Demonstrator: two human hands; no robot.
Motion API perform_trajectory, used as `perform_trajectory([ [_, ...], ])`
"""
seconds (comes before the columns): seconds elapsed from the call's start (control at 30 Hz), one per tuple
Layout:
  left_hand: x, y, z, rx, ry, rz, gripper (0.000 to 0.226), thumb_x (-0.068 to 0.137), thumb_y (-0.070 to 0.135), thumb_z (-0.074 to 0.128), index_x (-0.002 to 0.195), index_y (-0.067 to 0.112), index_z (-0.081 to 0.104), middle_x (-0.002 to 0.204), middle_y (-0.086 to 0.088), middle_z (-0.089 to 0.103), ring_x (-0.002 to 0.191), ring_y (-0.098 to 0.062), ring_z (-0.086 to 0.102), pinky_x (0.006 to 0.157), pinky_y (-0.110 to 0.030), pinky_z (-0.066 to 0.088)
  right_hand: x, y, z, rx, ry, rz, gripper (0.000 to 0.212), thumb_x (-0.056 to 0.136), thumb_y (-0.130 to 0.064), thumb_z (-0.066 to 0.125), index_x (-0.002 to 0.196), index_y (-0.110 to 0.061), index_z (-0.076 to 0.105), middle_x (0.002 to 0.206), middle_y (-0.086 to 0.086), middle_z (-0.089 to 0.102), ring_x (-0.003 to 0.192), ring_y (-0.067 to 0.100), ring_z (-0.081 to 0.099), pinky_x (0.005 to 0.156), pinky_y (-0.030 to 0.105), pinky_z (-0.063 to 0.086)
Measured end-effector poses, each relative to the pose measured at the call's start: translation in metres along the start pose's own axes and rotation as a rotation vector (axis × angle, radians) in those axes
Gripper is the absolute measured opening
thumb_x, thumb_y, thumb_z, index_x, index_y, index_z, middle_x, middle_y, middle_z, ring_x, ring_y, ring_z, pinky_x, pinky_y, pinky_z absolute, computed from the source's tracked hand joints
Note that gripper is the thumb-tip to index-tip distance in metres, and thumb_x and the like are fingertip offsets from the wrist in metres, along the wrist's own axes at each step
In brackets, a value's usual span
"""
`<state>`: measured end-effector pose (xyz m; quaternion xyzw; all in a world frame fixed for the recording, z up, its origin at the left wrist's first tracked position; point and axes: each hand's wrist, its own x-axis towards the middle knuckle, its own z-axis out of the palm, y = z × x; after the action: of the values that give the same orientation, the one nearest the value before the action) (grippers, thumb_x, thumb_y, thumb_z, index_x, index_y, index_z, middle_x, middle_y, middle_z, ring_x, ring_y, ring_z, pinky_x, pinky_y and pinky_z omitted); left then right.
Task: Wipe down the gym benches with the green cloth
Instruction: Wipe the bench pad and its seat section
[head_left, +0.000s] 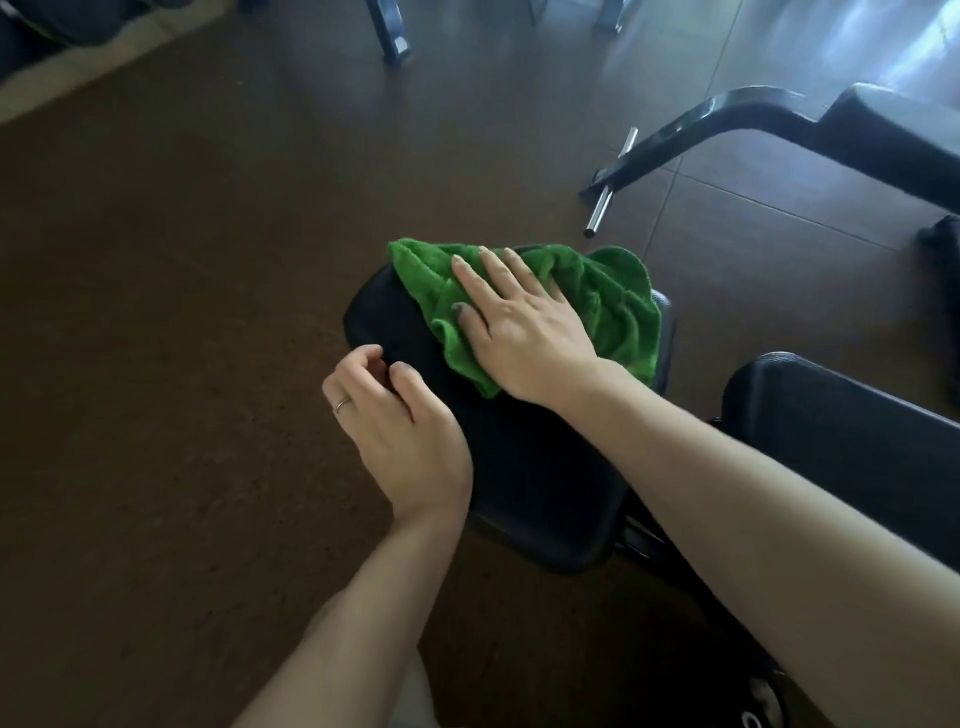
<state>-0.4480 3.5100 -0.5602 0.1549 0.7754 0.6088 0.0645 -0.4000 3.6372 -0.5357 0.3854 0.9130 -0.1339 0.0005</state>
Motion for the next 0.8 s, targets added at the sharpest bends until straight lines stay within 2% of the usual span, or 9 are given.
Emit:
perform_trajectory([
  [0.13,0.0,-0.003,0.0,-0.032,0.042,-0.003,0.022,0.101,0.019,0.043,0.117,0.009,0.055,0.115,-0.005,0.051,0.1,-0.017,0.049,0.085,-0.04,0.048,-0.075,-0.016,0.015,-0.022,0.025,-0.102,0.064,0.104,-0.054,0.009,0.165,-0.035,0.012,0.174,-0.006,0.004,0.16,0.017,-0.004,0.128,0.047,0.015],
  [0.27,0.0,-0.003,0.0,-0.055,0.058,-0.013,0.027,0.104,0.023,0.038,0.11,0.003,0.055,0.108,-0.005,0.053,0.101,-0.021,0.05,0.091,-0.039,0.046,-0.069,-0.015,0.013,-0.02,0.005,-0.233,0.063,0.105,-0.052,0.01,0.165,-0.034,0.018,0.174,-0.008,0.009,0.16,0.018,0.003,0.127,0.047,0.017],
  [0.33,-0.001,-0.001,0.0,-0.053,0.043,-0.024,0.029,0.106,0.025,0.036,0.113,0.004,0.055,0.113,-0.004,0.053,0.104,-0.018,0.05,0.095,-0.03,0.043,-0.039,-0.016,0.011,-0.023,0.007,-0.325,0.059,0.107,-0.05,0.017,0.164,-0.034,0.023,0.173,-0.009,0.015,0.16,0.019,0.009,0.127,0.046,0.018],
  [0.4,-0.002,-0.002,-0.001,-0.048,0.04,-0.03,0.03,0.108,0.024,0.036,0.122,0.006,0.056,0.117,-0.002,0.052,0.105,-0.011,0.048,0.09,-0.011,0.038,-0.004,-0.022,0.01,-0.028,0.014,-0.355,0.055,0.11,-0.049,0.023,0.163,-0.037,0.024,0.172,-0.01,0.017,0.159,0.018,0.011,0.126,0.046,0.019],
  [0.5,-0.003,-0.002,-0.001,-0.022,0.017,-0.031,0.032,0.109,0.024,0.034,0.128,0.01,0.055,0.122,-0.001,0.051,0.098,0.0,0.047,0.081,-0.002,0.033,0.041,-0.034,0.008,-0.035,0.044,-0.315,0.05,0.109,-0.05,0.025,0.158,-0.042,0.032,0.167,-0.012,0.029,0.155,0.018,0.022,0.122,0.044,0.026],
  [0.57,-0.004,-0.001,-0.002,0.004,0.008,-0.024,0.032,0.109,0.025,0.033,0.129,0.011,0.055,0.123,-0.001,0.05,0.099,0.007,0.047,0.077,0.0,0.033,0.058,-0.032,0.003,-0.012,0.068,-0.239,0.046,0.108,-0.052,0.027,0.151,-0.042,0.041,0.154,-0.008,0.045,0.143,0.022,0.041,0.111,0.044,0.037],
  [0.63,-0.004,0.0,-0.002,0.009,0.001,-0.028,0.032,0.11,0.025,0.033,0.129,0.012,0.055,0.124,0.0,0.05,0.098,0.011,0.047,0.075,-0.001,0.035,0.062,-0.015,-0.004,0.005,0.086,-0.116,0.043,0.107,-0.053,0.028,0.138,-0.035,0.051,0.138,-0.001,0.059,0.13,0.028,0.052,0.1,0.042,0.04],
  [0.73,-0.003,0.0,-0.001,0.011,0.008,-0.031,0.033,0.109,0.026,0.034,0.129,0.01,0.055,0.125,-0.001,0.05,0.096,0.017,0.047,0.074,-0.001,0.037,0.047,0.029,-0.012,-0.007,0.111,0.028,0.043,0.106,-0.054,0.026,0.117,-0.028,0.058,0.127,0.001,0.063,0.127,0.028,0.052,0.1,0.041,0.036],
  [0.8,-0.004,0.0,-0.002,0.016,0.011,-0.023,0.033,0.109,0.026,0.034,0.128,0.009,0.055,0.125,0.0,0.049,0.097,0.017,0.047,0.074,0.0,0.036,0.03,0.054,-0.015,0.022,0.124,0.105,0.044,0.106,-0.055,0.025,0.13,-0.034,0.055,0.137,-0.004,0.056,0.137,0.024,0.044,0.11,0.044,0.031],
])
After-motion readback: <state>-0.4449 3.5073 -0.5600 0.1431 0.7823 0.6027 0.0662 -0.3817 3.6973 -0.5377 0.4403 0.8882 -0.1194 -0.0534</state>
